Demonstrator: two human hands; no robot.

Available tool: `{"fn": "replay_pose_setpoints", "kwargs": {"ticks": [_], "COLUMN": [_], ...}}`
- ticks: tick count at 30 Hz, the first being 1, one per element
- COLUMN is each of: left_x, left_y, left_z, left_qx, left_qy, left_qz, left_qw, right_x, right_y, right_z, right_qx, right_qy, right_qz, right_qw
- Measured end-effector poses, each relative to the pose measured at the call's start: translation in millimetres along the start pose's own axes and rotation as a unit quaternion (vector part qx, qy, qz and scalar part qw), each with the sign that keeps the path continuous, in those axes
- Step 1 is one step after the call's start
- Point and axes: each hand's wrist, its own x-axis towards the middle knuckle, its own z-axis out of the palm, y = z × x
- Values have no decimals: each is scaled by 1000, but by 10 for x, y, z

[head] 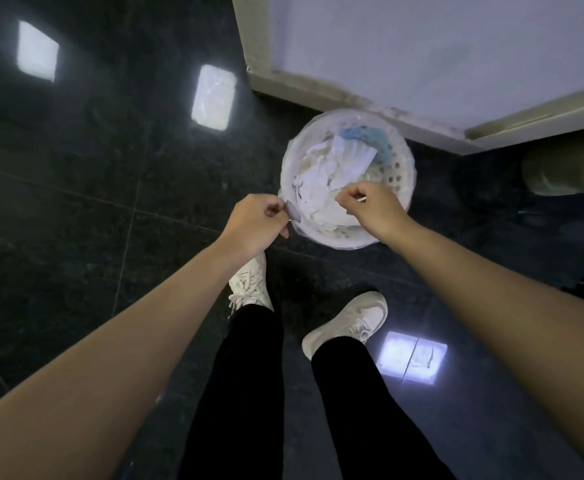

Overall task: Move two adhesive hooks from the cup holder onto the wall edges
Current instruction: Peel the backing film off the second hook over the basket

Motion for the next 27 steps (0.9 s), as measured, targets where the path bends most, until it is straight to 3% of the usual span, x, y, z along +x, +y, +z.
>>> {"fn": "replay_pose_setpoints", "kwargs": {"ticks": [27], "left_x": [578], "left_y": [-298], "left_z": [215], "left_qx": [0], "left_qy": [-15], "left_qz": [23], "left_qw": [1000], "right_x": [1034], "right_y": [220], "right_z": [343], "right_qx": [-208], "right_qy": [-15], "right_qz": [41], "right_qw": [977]}}
